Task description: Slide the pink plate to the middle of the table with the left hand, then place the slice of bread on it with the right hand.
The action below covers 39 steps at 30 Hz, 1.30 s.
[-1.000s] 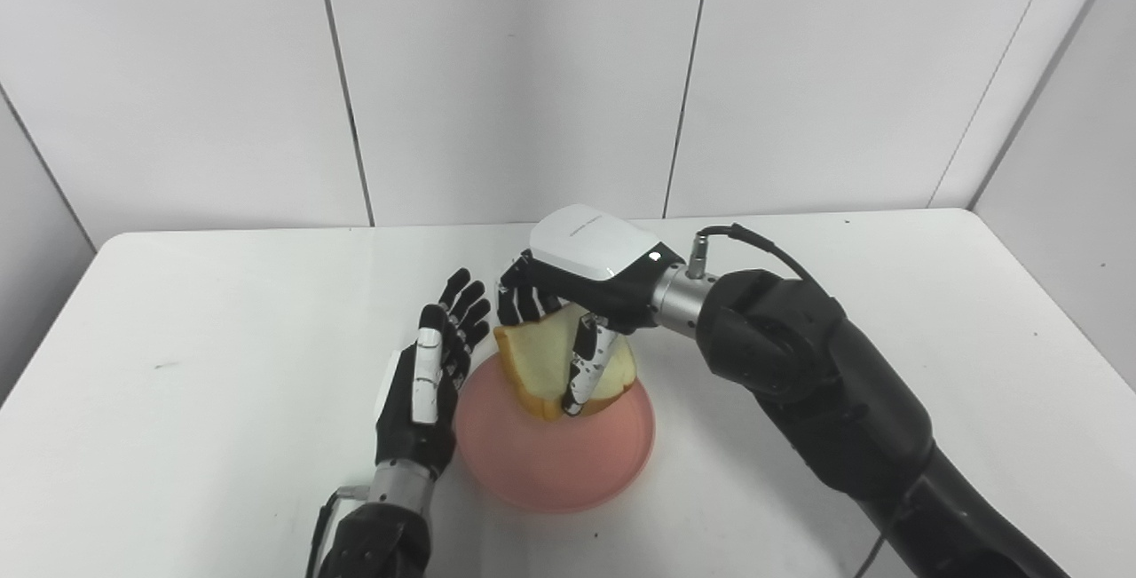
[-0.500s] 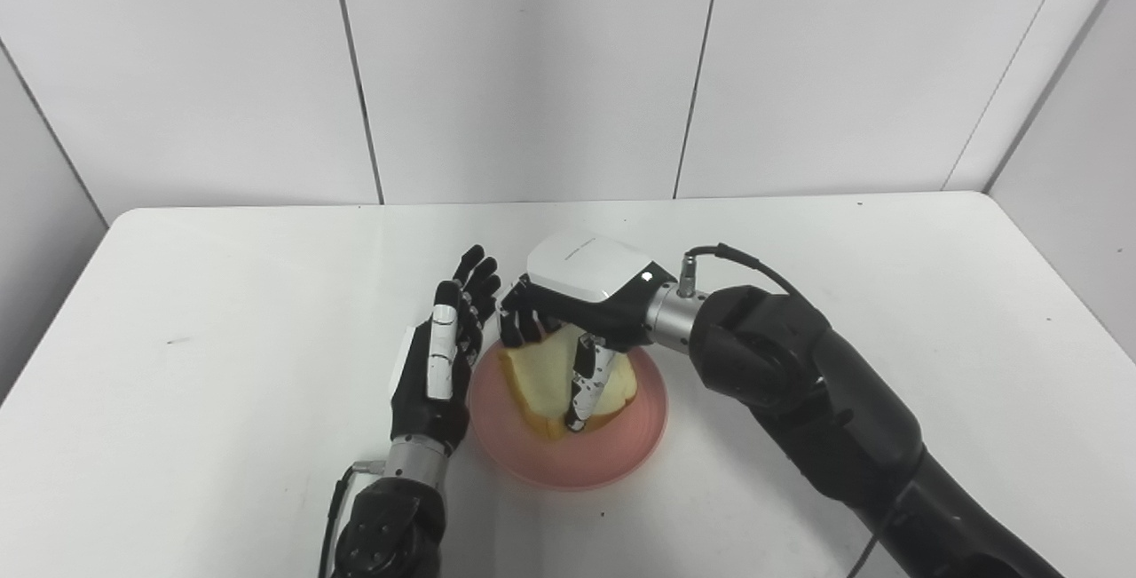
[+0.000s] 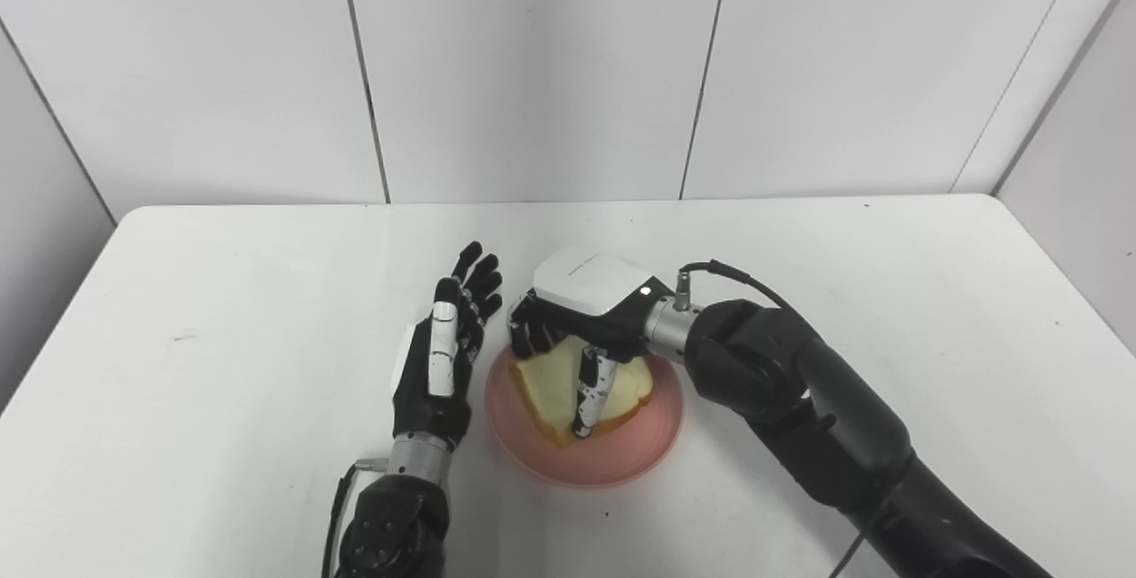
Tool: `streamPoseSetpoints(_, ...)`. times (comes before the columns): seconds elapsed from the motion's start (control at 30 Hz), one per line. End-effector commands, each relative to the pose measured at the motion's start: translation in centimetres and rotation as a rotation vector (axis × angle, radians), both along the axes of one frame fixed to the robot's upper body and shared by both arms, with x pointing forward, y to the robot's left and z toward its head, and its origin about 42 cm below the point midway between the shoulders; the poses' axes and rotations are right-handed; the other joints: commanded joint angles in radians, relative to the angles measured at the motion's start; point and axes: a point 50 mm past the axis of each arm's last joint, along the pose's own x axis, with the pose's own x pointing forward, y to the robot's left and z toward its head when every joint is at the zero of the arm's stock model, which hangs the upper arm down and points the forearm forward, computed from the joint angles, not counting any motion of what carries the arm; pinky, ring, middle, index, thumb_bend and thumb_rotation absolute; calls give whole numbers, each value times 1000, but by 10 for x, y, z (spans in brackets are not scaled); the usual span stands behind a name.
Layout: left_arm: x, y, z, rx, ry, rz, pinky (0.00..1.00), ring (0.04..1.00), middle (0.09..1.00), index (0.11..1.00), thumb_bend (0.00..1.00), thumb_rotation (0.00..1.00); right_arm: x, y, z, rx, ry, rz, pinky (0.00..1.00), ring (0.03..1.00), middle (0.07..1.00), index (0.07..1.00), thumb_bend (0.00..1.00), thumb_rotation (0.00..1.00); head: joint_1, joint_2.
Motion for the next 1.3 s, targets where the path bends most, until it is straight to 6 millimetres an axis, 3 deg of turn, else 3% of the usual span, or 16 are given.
streamPoseSetpoints(0.0, 4, -5, 10, -26, -36, 1, 943, 940, 930, 913, 716, 1000, 0, 0, 14, -10, -105, 33, 481, 518, 500, 482, 529, 5, 1, -1)
streamPoseSetpoints(0.1, 4, -4, 11, -31, -35, 0, 943, 941, 932, 914, 716, 1000, -2, -2, 15, -42, -141, 23, 508, 552, 505, 482, 528, 9, -1, -2)
streamPoseSetpoints(0.13, 5, -4, 11, -34, -33, -1, 939, 939, 931, 915, 717, 1000, -2, -4, 16, -47, -147, 16, 557, 608, 612, 592, 738, 183, -1, -3)
streamPoseSetpoints(0.17, 5, -4, 11, -35, -31, 0, 938, 938, 931, 915, 716, 1000, -3, -6, 17, -54, -154, 9, 592, 648, 665, 648, 819, 253, -2, -3)
streamPoseSetpoints(0.3, 5, -1, 13, -32, -24, 13, 941, 943, 933, 915, 724, 1000, -5, -14, 22, -61, -174, -18, 808, 835, 812, 747, 980, 388, -4, -4)
streamPoseSetpoints(0.47, 6, 1, 13, -18, -23, 18, 948, 945, 938, 919, 728, 1000, -6, -26, 31, -27, -178, -42, 917, 887, 843, 760, 1000, 412, -6, -5)
streamPoseSetpoints(0.6, 6, 3, 13, -22, -22, 7, 962, 954, 941, 924, 729, 1000, -8, -38, 39, 5, -185, -64, 962, 931, 900, 871, 1000, 434, -9, -6)
streamPoseSetpoints(0.77, 6, 3, 12, -13, -16, 3, 963, 954, 941, 922, 734, 1000, -11, -53, 45, 49, -149, -111, 992, 934, 914, 907, 1000, 432, -10, -6)
streamPoseSetpoints(0.93, 5, 4, 12, -7, -12, -3, 962, 952, 941, 918, 736, 1000, -14, -73, 48, 120, -69, -181, 995, 967, 953, 940, 969, 359, -12, -5)
streamPoseSetpoints(1.1, 4, 6, 11, -6, -13, -4, 958, 949, 939, 920, 739, 996, -16, -95, 42, 258, -13, -233, 1000, 975, 957, 953, 974, 378, -12, -6)
streamPoseSetpoints(1.2, 4, 7, 11, -7, -14, -4, 956, 949, 941, 919, 728, 995, -17, -112, 27, 441, 26, -276, 818, 950, 973, 960, 869, 422, -10, -7)
streamPoseSetpoints(1.27, 3, 7, 11, -4, -14, -3, 956, 949, 941, 918, 727, 994, -19, -120, 15, 552, 58, -292, 800, 951, 983, 967, 841, 450, -10, -6)
